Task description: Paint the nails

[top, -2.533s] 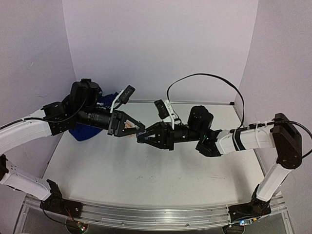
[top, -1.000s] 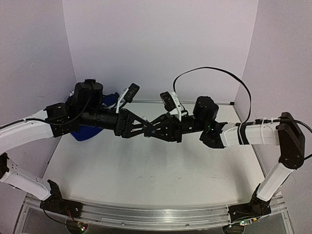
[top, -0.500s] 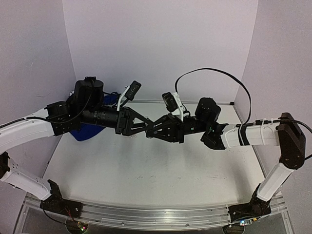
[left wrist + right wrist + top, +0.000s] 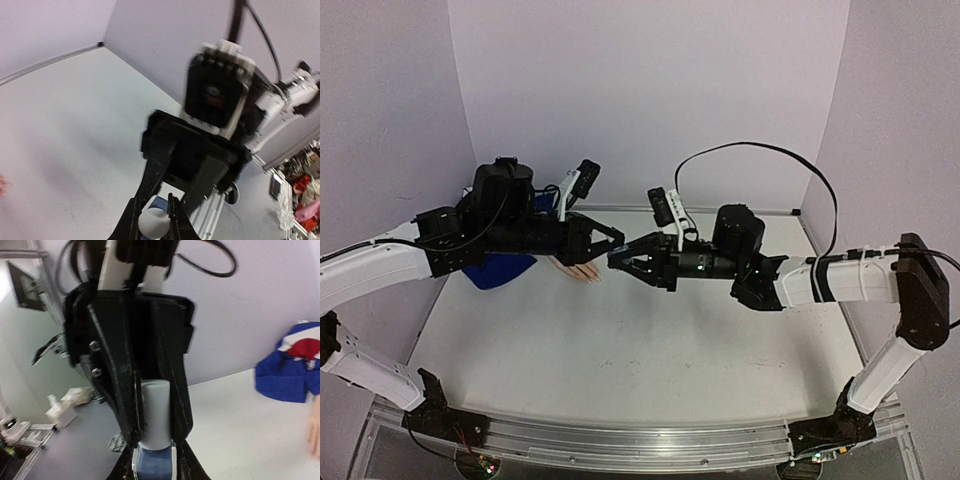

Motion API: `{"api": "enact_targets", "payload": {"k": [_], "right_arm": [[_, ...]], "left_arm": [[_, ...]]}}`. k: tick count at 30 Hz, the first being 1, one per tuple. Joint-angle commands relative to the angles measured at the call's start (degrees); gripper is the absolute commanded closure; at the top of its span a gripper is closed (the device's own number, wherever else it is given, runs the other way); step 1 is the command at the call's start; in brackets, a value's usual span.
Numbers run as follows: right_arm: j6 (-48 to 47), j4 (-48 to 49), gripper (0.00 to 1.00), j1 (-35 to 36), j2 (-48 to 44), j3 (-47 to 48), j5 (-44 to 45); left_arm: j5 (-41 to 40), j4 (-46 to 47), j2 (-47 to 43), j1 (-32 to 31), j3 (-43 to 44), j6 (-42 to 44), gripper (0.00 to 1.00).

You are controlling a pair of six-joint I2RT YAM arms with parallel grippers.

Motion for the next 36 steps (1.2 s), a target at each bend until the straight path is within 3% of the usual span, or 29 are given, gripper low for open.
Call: {"api": "enact_targets", "payload": {"k": [1, 2, 3, 4, 6, 9, 11, 15, 18, 22, 25, 30, 33, 36], "right_arm": [[-12.22, -15.73, 1.0, 10.4, -2.34, 5.4, 75.96], [-13.69, -15.84, 1.0, 12.76, -0.73, 6.74, 91.07], [-16.24, -14.92, 1.0, 13.86, 0.75, 8.18, 96.55], [-18.61, -13.78, 1.0, 14.58, 2.25, 9.42, 99.17], [-20.67, -13.46, 1.0, 14.99, 4.61, 12.42, 96.31], [-22.29, -11.83, 1.0, 14.97, 4.98, 12.55, 83.8], [-24.69, -10.4, 1.0, 14.63, 3.91, 10.86, 75.01], [-24.07, -9.73, 1.0, 10.81, -0.45, 6.34, 47.37], [-19.73, -9.58, 1.0, 6.62, -4.15, 3.2, 29.02], [-13.47, -8.58, 1.0, 1.43, -7.76, 1.01, 7.52], [-11.1, -7.94, 1.0, 0.33, -8.39, 1.14, -2.76], [-6.57, -4.92, 1.0, 0.25, -5.73, 2.86, -9.35], [-3.51, -1.37, 1.0, 0.23, -3.78, 3.4, -10.38], [-1.1, 2.18, 1.0, 0.23, -2.89, 2.89, -8.39]], "left_arm": [[-15.62, -4.14, -0.06, -2.36, 3.96, -1.92, 1.0], [-20.5, -6.68, 0.7, -2.57, 4.91, -2.96, 1.0], [-23.85, -8.82, 1.49, -2.54, 5.82, -4.2, 1.0], [-25.26, -9.82, 2.31, -2.59, 6.52, -4.57, 1.0], [-24.89, -10.47, 3.52, -2.52, 7.94, -3.69, 1.0], [-21.09, -10.06, 3.63, -2.35, 9.06, -2.64, 0.9], [-16.81, -8.52, 2.68, -2.3, 8.33, -1.48, 0.77], [-10.62, -4.5, -0.99, -2.05, 4.98, 0.24, 0.4], [-6.31, -2.24, -4.12, -1.42, 2.19, 1.31, 0.23], [-1.03, 0.24, -7.43, 1.13, -0.86, 0.13, 0.19], [3.6, 2.34, -7.88, 2.32, -1.77, -0.94, 0.19], [13.0, 6.15, -4.91, 2.32, -0.18, -2.21, 0.25], [14.35, 7.16, -4.16, 1.94, 0.61, -2.18, 0.35], [15.03, 7.46, -3.88, 1.0, 0.9, -1.59, 0.39]]}}
